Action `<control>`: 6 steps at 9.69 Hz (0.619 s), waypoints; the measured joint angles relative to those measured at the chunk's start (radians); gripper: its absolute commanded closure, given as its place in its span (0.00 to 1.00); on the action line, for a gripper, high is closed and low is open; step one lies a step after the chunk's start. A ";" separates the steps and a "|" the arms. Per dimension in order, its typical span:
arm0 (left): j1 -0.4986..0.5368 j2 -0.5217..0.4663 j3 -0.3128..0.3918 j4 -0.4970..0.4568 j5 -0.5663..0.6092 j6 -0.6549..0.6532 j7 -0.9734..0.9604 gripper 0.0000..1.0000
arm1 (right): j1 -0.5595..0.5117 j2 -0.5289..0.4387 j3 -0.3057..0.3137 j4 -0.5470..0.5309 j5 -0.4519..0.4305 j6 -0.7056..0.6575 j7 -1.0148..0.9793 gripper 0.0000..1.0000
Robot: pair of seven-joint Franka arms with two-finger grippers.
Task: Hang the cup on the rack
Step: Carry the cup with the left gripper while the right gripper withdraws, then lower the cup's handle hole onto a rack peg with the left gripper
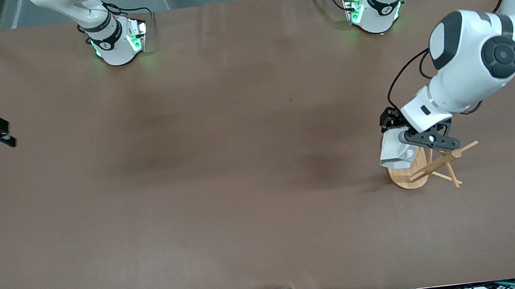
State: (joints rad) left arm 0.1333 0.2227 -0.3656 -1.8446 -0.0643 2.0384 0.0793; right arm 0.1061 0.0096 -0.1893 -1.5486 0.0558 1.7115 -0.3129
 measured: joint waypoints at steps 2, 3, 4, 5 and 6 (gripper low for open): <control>0.021 0.016 0.000 0.001 0.000 0.005 0.001 0.97 | -0.018 0.000 0.000 0.056 -0.004 -0.022 0.000 0.00; 0.030 0.016 0.001 0.002 0.000 0.005 0.008 0.98 | -0.025 0.000 0.000 0.078 -0.006 -0.046 0.006 0.00; 0.035 0.016 0.001 0.002 0.000 0.005 0.017 0.97 | -0.027 0.000 0.001 0.089 -0.027 -0.063 0.042 0.00; 0.035 0.016 0.000 0.002 0.000 0.003 0.018 0.97 | -0.027 0.001 0.006 0.090 -0.058 -0.075 0.100 0.00; 0.035 0.016 0.000 0.002 0.000 0.002 0.019 0.97 | -0.027 0.003 0.011 0.090 -0.076 -0.095 0.140 0.00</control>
State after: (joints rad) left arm 0.1686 0.2386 -0.3657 -1.8425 -0.0642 2.0408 0.0984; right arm 0.0794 0.0127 -0.1788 -1.4588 -0.0201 1.6167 -0.1731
